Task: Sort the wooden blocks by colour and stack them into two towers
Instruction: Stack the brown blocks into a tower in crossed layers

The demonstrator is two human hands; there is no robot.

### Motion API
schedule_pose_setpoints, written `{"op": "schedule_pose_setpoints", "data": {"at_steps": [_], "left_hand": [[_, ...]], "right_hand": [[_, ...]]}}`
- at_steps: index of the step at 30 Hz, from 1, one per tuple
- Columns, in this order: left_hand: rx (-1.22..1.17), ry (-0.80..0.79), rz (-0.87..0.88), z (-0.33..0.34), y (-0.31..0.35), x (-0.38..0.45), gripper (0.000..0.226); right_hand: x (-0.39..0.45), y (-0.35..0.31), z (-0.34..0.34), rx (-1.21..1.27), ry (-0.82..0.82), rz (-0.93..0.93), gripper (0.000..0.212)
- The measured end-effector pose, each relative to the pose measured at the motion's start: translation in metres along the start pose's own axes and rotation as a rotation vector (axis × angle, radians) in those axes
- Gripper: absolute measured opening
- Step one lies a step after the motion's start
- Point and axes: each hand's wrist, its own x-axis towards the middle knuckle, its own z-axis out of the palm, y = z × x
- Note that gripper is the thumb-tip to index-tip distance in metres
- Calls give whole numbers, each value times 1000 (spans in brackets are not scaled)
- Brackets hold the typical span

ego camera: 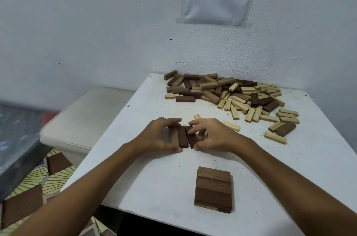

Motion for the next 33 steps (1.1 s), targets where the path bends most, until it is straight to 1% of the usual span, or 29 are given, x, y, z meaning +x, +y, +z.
{"op": "schedule_pose_setpoints", "data": {"at_steps": [10, 16, 18, 20, 22, 24, 33], "left_hand": [[-72, 23, -4, 4, -1, -1, 86], [-71, 16, -4, 4, -1, -1, 85], [-68, 18, -1, 4, -2, -2, 88], [-56, 31, -4, 4, -5, -3, 90], [-47, 44, -19, 4, -7, -4, 90], [-41, 53, -34, 6, -7, -4, 89], [-64, 59, -73, 8, -6, -1, 82]], "right_hand": [[6, 4, 3, 38, 26, 5, 47], [5, 5, 4, 71, 30, 16, 46], [5, 4, 3, 90, 37, 10, 52], [5, 3, 2, 65, 32, 2, 66], [5, 2, 2, 18, 11, 32, 82], [6, 1, 3, 24, -2, 49, 91], [12, 5, 12, 107, 32, 37, 102]]}}
